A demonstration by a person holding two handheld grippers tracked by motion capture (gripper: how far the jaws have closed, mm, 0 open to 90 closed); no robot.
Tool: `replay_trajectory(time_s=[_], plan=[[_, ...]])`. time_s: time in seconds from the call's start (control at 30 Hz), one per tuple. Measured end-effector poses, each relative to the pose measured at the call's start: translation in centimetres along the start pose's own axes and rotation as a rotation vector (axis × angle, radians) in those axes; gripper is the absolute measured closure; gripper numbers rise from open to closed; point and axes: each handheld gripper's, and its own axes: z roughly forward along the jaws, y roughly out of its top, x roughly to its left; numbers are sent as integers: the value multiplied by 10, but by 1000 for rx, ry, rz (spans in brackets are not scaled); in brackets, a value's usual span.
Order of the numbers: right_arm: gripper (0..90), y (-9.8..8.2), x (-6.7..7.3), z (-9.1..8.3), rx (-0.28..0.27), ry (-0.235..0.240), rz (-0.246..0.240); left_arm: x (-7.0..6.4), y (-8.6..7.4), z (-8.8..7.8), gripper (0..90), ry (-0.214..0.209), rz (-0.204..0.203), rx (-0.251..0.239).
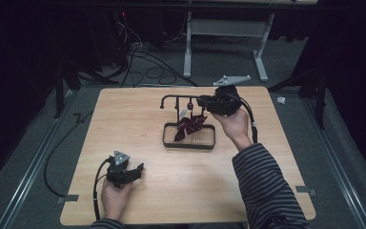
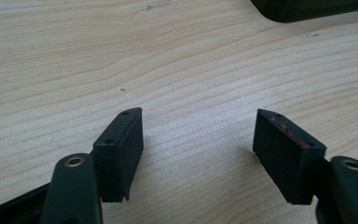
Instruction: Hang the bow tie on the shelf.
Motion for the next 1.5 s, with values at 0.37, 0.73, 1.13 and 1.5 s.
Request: replay_trajectory(time_s=[0.37,0.73,1.13,1.5], plan=[[720,-14,-4,-25,-26,6,21,0,0,0,338,2,4,4],[704,-27,-8,-44,-42,-10,33,0,0,0,338,1,4,4],[699,-43,-14,-62,-59,-40,46,0,0,0,338,2,5,5],[685,-53,-17,-75,-75,-53,65,-1,0,0,337,1,5,5]])
